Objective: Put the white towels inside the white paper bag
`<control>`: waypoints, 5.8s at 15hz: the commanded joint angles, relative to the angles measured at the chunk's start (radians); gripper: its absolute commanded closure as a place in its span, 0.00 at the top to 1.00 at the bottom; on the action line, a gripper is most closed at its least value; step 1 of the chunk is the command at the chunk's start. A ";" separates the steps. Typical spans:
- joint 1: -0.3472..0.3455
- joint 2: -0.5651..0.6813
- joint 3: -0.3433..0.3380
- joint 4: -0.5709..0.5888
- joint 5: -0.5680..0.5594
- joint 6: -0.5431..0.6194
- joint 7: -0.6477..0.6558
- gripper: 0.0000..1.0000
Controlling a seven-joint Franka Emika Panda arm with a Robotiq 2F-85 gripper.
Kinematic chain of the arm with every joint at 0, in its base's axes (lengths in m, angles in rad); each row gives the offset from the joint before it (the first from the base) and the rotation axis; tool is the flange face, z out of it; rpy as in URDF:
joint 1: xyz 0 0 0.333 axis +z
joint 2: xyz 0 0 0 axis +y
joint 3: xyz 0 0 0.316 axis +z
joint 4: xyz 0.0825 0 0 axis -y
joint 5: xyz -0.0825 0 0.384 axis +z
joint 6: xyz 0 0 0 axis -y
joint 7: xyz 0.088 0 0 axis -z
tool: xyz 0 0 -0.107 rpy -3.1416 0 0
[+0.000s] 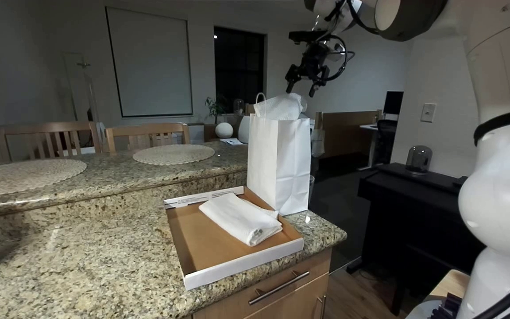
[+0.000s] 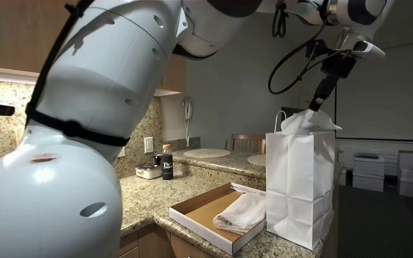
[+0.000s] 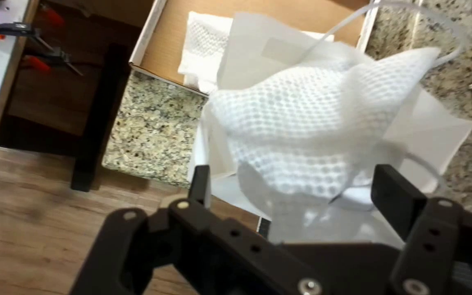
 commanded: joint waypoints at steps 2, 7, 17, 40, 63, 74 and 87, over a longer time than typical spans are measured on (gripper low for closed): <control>-0.012 -0.065 0.001 -0.046 0.060 0.111 -0.022 1.00; -0.026 -0.053 -0.073 -0.078 0.015 0.136 0.115 1.00; -0.031 0.071 -0.072 -0.009 -0.214 -0.225 0.152 1.00; -0.032 -0.004 -0.079 0.017 -0.058 0.002 0.122 1.00; 0.054 0.090 -0.020 0.113 -0.263 -0.287 -0.093 1.00; 0.167 -0.182 -0.011 0.059 -0.313 -0.046 -0.360 1.00; 0.529 -0.450 0.170 -0.293 -0.659 0.325 -0.434 1.00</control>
